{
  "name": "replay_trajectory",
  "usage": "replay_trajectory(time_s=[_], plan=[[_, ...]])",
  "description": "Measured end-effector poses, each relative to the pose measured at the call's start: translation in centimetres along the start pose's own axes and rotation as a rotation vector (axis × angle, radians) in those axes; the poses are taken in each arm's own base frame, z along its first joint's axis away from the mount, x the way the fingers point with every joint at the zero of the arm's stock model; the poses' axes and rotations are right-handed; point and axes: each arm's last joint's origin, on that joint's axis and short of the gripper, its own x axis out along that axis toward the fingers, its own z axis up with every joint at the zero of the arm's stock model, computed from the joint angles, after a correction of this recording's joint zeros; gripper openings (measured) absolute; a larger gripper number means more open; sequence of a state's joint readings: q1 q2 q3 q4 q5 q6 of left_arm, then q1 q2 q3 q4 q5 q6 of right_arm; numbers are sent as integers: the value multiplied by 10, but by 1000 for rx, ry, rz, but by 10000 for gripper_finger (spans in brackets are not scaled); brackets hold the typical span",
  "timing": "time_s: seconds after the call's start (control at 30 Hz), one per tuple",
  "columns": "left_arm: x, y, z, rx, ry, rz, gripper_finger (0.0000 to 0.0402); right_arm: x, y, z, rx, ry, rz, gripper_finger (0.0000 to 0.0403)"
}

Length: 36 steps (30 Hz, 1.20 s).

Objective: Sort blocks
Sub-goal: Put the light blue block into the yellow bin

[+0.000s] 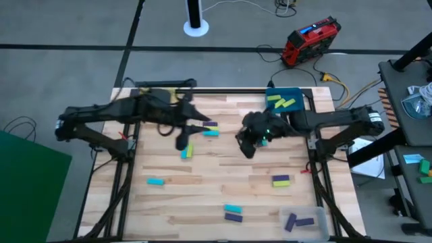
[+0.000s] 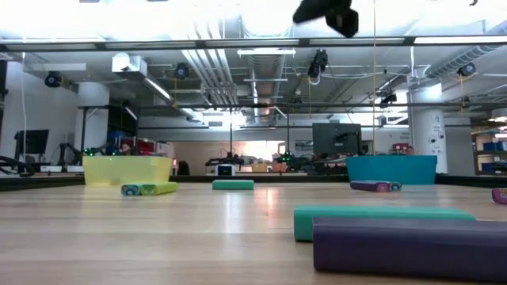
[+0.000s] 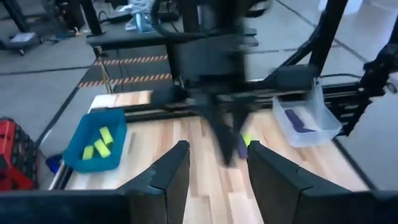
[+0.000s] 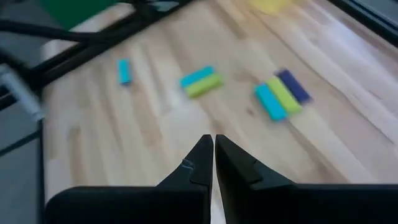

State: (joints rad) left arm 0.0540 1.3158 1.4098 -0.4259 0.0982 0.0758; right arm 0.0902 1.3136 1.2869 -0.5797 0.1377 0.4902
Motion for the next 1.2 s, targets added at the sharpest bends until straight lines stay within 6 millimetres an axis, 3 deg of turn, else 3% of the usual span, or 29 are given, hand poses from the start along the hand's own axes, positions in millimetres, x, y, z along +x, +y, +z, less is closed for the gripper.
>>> replay_trajectory(time_s=[0.2,0.4,0.73,1.07,1.2], plan=[[-44,-4,-28,-184,90,82,123,-1,-35,6,157,77,-137,9],[-59,-6,-59,-374,232,167,122,-10,-65,8,325,168,-283,9],[-42,-9,-115,-667,523,283,122,-16,-95,2,564,311,-405,9],[-19,-10,-156,-776,719,373,122,-5,-98,-1,513,375,-414,10],[-13,-15,-162,-764,791,284,122,-5,-98,-1,491,379,-410,13]])
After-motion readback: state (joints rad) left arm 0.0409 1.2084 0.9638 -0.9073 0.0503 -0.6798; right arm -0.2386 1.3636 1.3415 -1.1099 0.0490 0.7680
